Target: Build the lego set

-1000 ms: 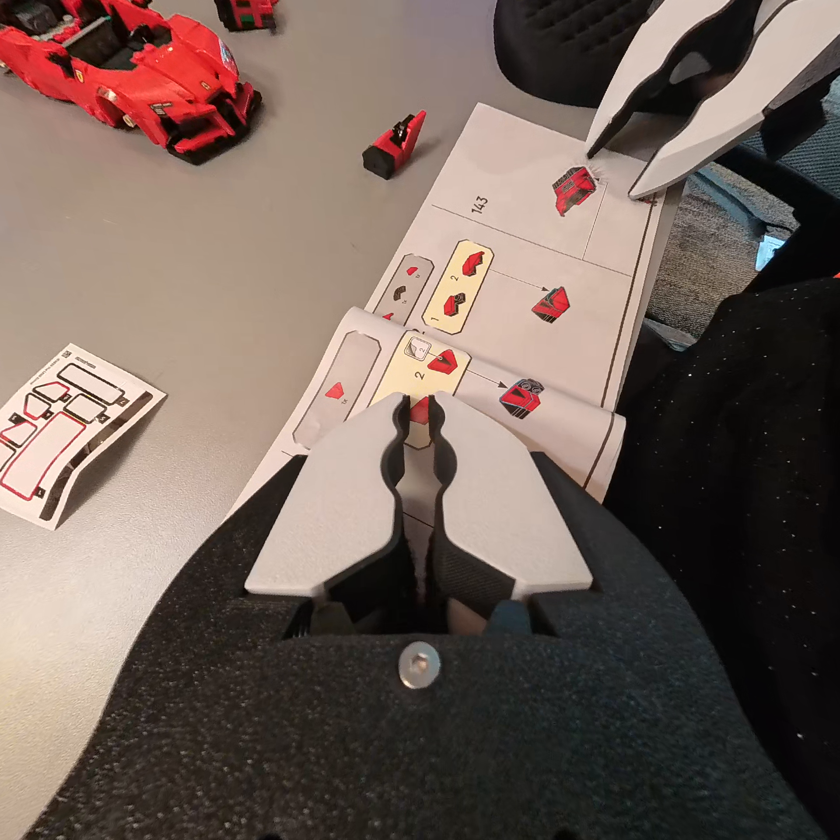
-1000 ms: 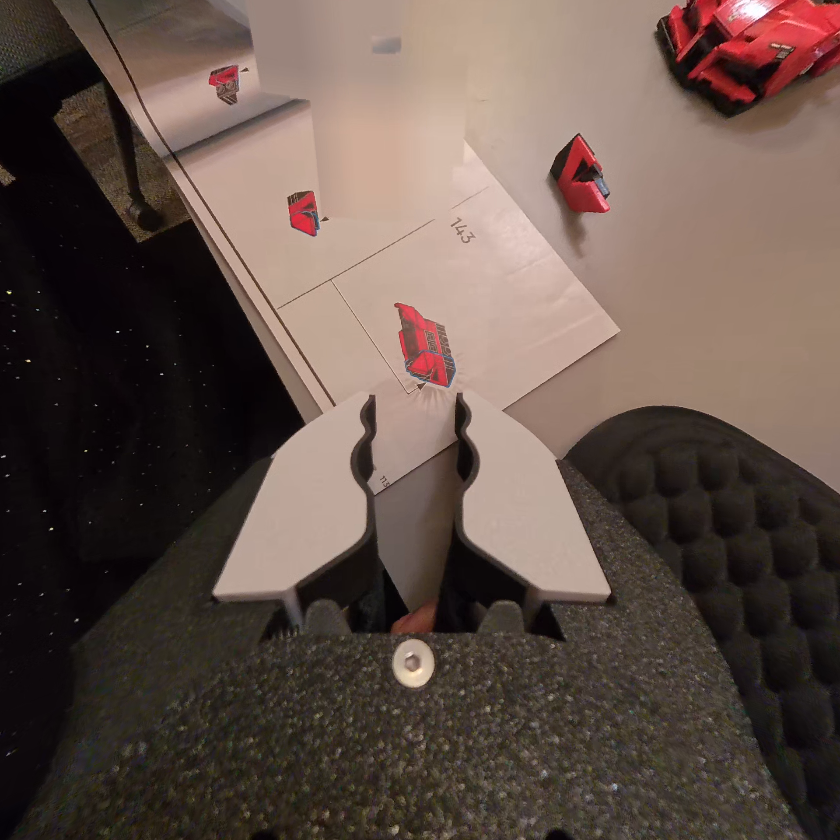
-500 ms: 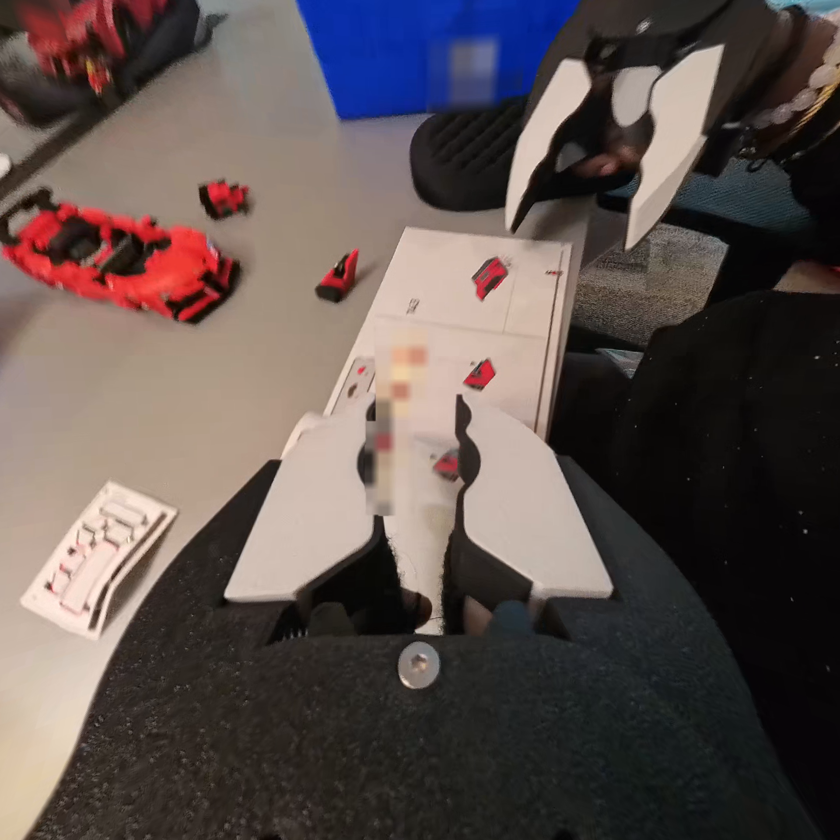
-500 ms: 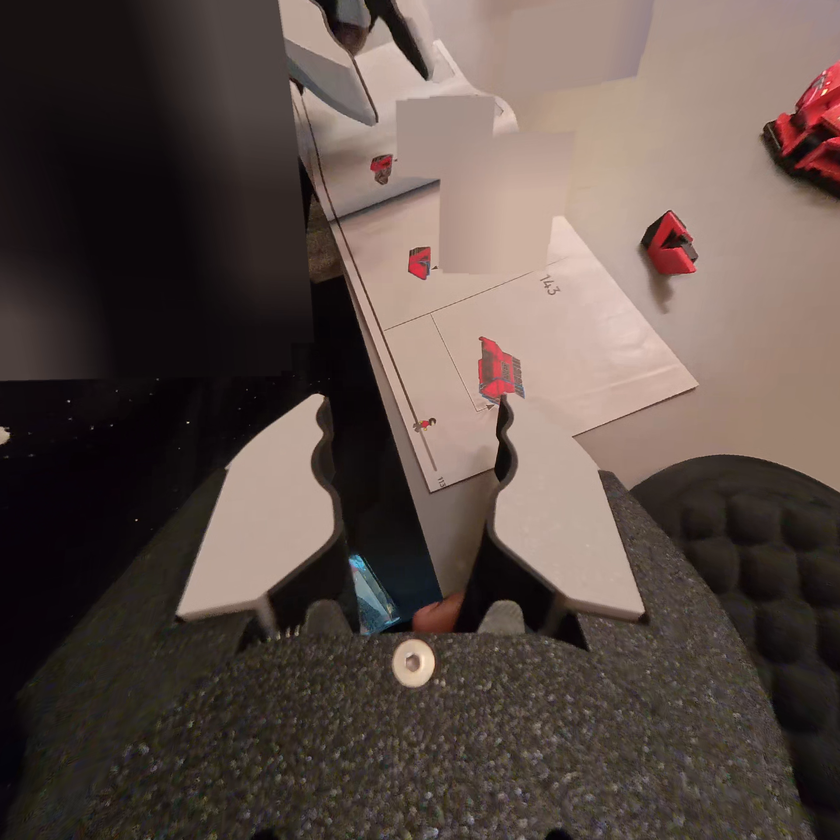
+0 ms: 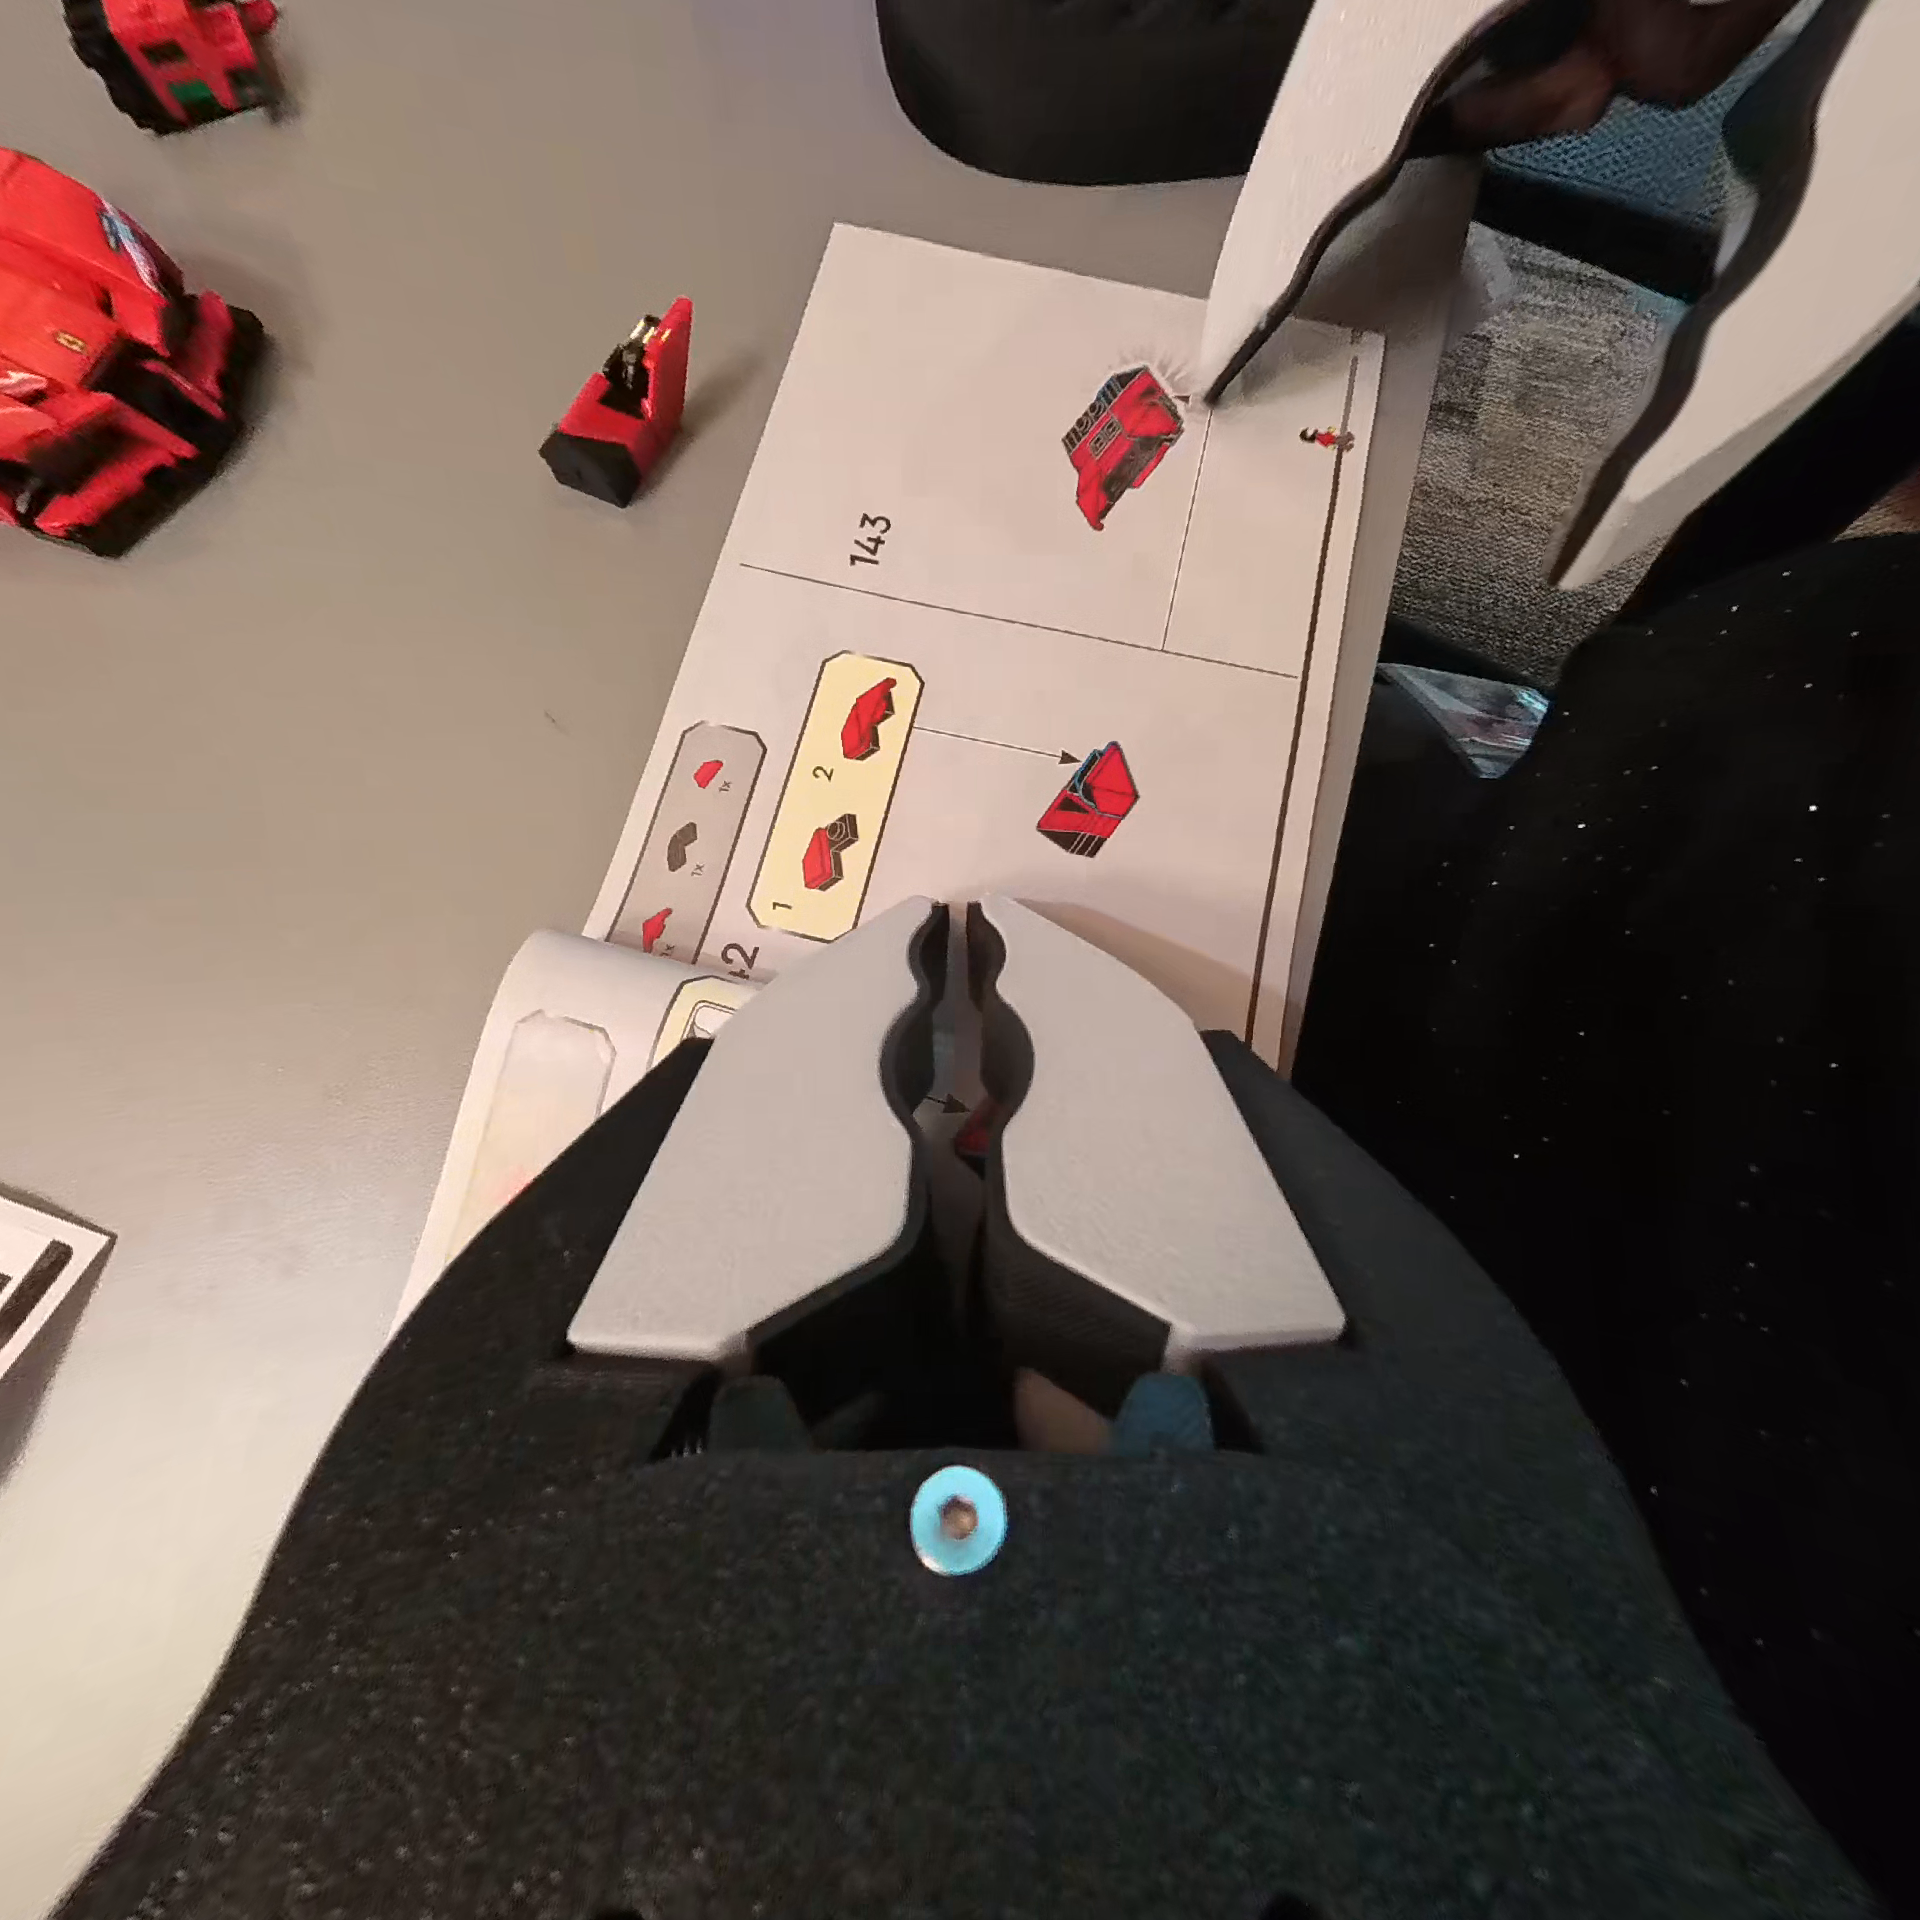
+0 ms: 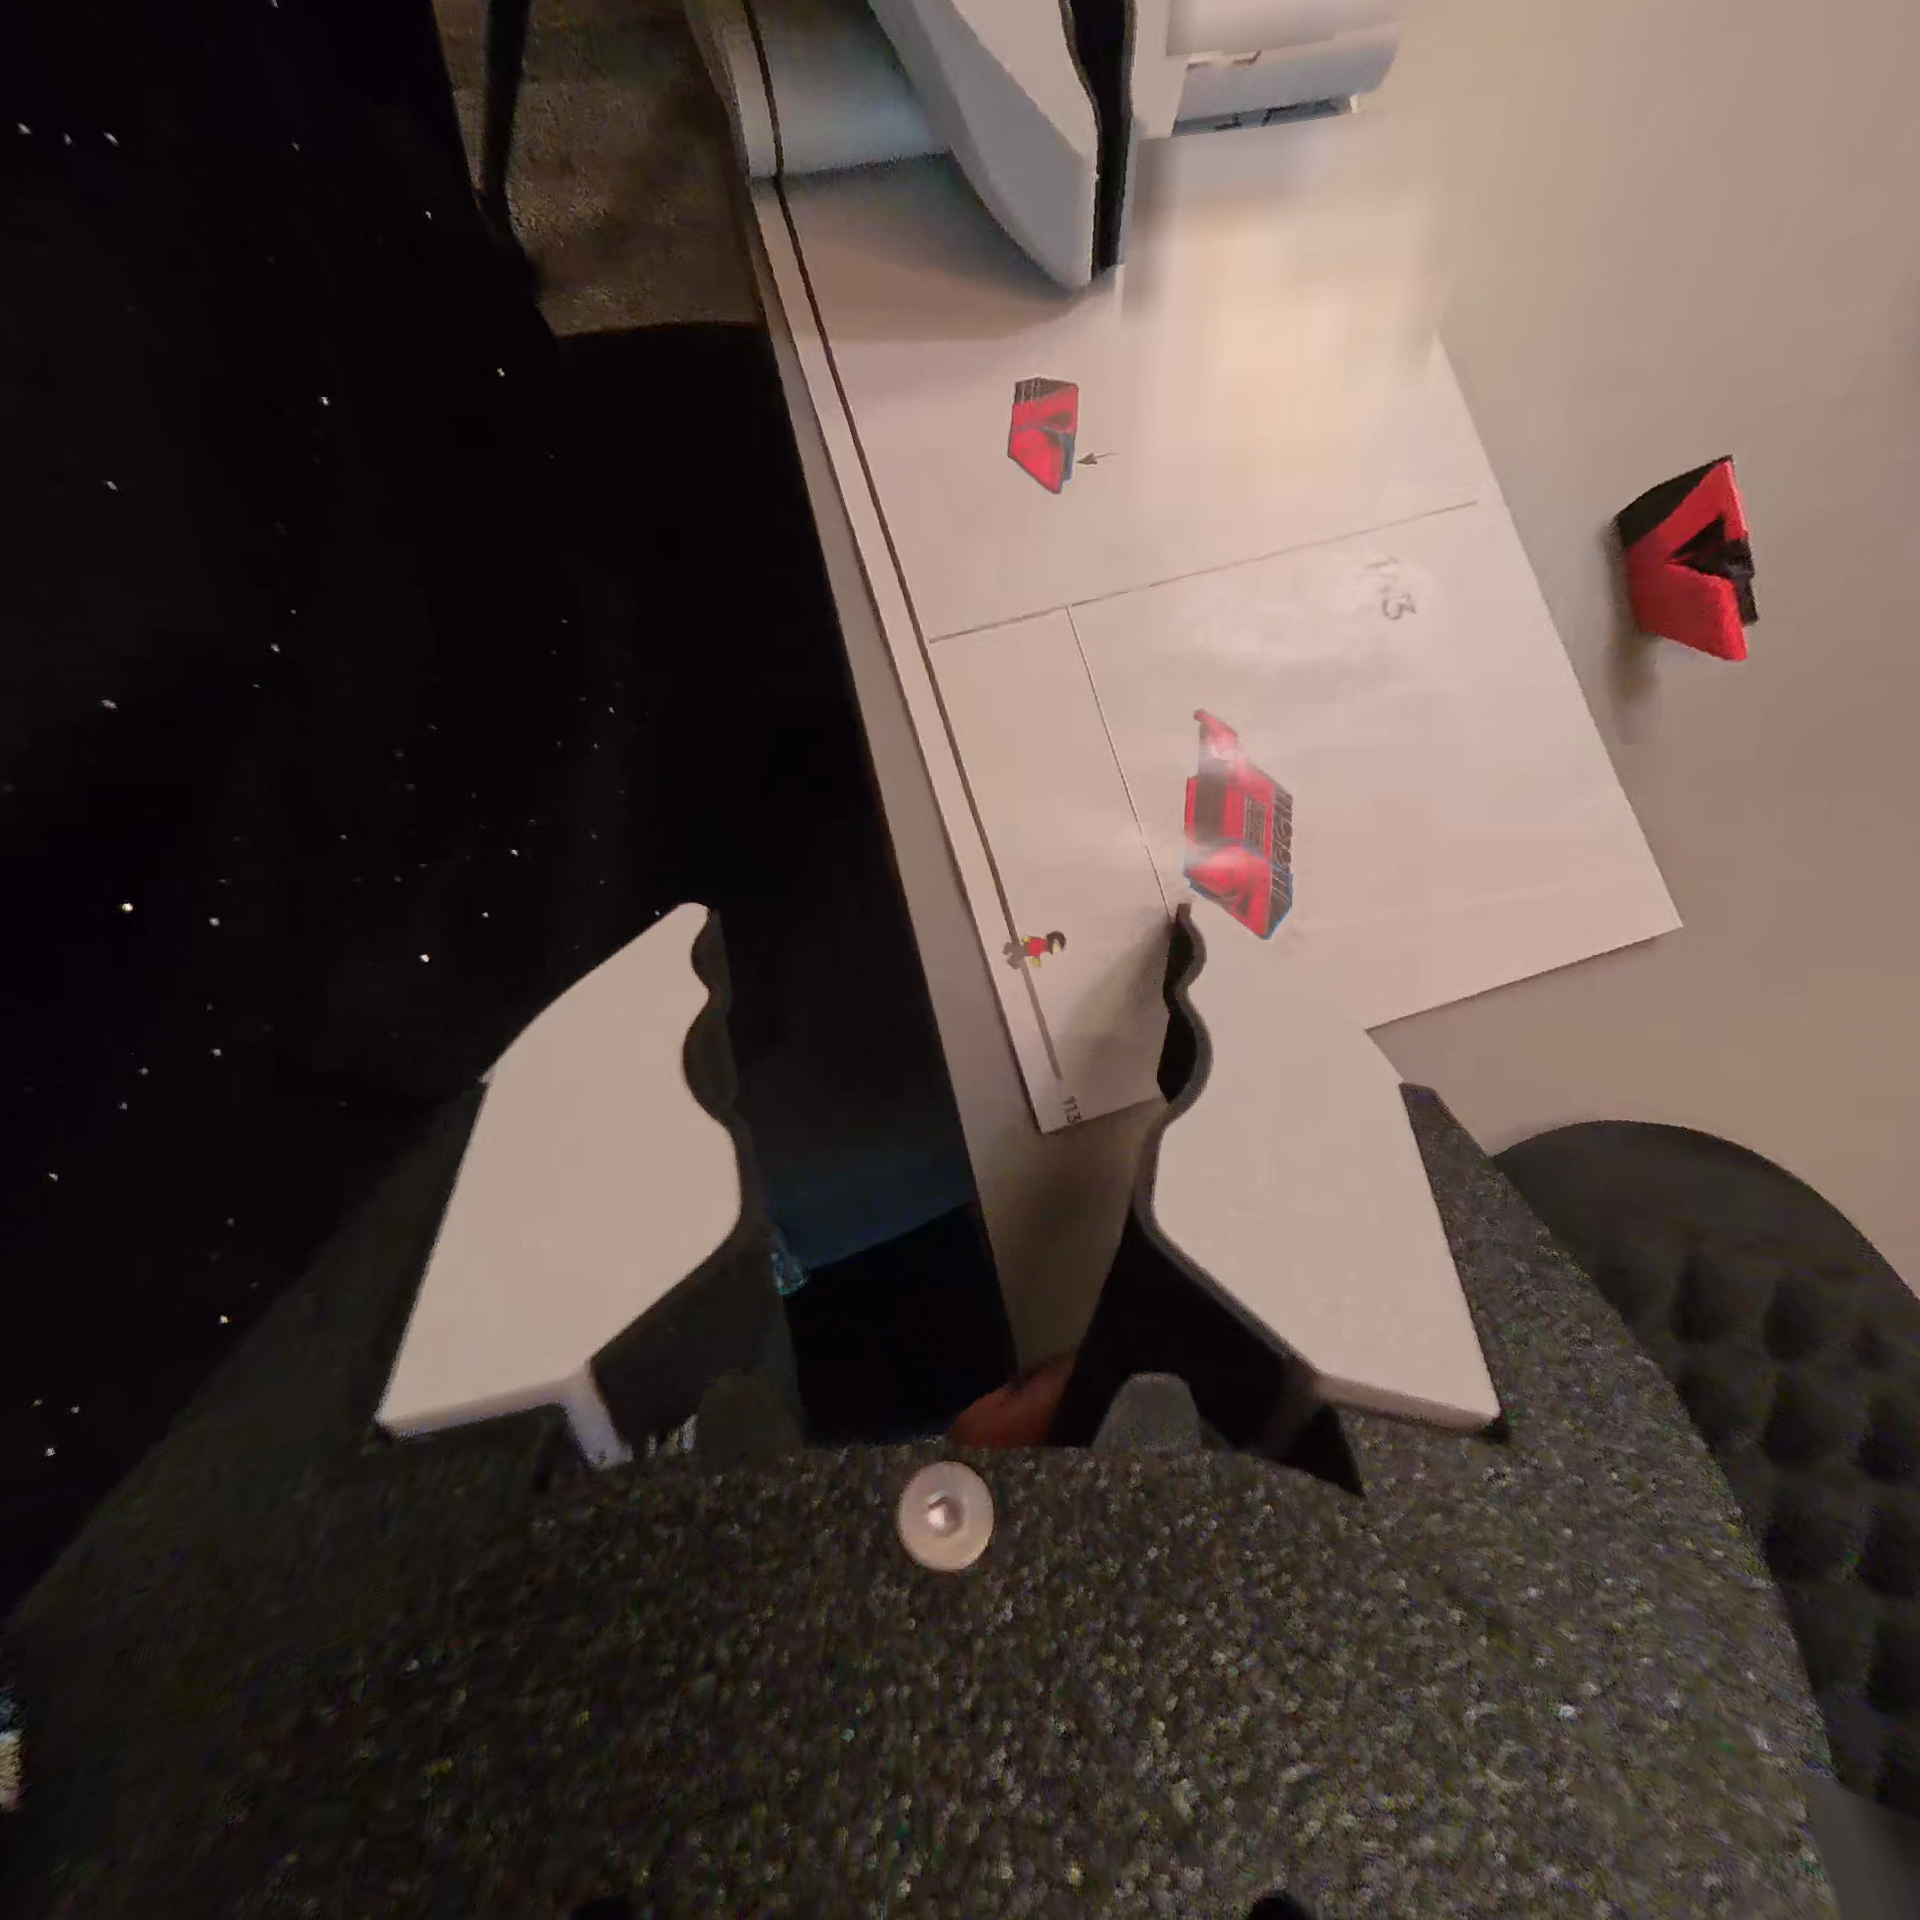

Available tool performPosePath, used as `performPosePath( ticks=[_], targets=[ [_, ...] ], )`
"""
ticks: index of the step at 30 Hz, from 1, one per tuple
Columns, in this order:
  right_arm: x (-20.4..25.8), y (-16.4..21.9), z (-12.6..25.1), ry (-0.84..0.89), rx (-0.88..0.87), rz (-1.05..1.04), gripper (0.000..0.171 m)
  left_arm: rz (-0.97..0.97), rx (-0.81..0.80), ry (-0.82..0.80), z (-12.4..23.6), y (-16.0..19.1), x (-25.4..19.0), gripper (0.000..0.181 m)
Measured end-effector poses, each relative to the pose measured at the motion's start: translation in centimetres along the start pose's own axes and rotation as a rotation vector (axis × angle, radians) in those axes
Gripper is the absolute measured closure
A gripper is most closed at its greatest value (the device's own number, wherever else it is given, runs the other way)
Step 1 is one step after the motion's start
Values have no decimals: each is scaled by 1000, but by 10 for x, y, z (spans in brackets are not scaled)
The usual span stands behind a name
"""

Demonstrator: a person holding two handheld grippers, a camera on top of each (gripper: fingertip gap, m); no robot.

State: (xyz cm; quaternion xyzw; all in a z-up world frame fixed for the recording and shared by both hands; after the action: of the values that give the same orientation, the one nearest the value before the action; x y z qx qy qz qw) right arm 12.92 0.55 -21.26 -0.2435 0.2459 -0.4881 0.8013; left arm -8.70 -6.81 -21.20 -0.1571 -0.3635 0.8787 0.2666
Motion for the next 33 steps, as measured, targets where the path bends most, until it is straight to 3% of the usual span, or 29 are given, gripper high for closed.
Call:
performPosePath(
  ticks=[10,13,15,19,22,24,25,26,28,30,33],
  targets=[
    [4,-16,-13,-30,-15,0,81,-1,-2,-4,0,0,0,176],
    [2,-20,-15,-29,-14,-20,80,-31,-25,66,3,-1,-3,149],
    [2,-20,-15,-32,-15,-31,80,-59,-142,43,11,-8,-11,125],
    [3,-21,-16,-22,-13,-43,79,-177,-206,-45,13,-31,-43,122],
    [4,-21,-16,-19,-16,-48,78,-300,-82,-193,-11,-33,-58,133],
    [5,-21,-17,-21,-18,-48,77,-384,-3,-307,-21,-29,-59,152],
    [5,-21,-16,-25,-12,-45,76,-416,2,-323,-23,-28,-61,171],
    [5,-21,-14,-35,-4,-36,77,-423,-16,-336,-22,-28,-63,178],
    [4,-27,-1,-25,-87,-20,82,-390,-72,-354,-17,-28,-62,181],
    [-1,-35,24,31,-258,-22,96,-320,-177,-357,-7,-27,-58,181],
    [-12,-38,63,177,-463,-40,135,-180,-383,-347,15,-21,-51,180]
  ],
)
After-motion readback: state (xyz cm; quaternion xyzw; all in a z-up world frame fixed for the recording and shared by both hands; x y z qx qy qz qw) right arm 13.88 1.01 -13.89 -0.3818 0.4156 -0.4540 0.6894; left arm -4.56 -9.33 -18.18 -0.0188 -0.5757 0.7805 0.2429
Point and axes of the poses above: each gripper's, where its closed fingertips meet, z back along the fingers, y out of its underside, x = y × z across the jaws, the point moved 9 cm from there along z, back along the fingers, and after that the axes turned 7 degrees about z, right-handed, at the moved point
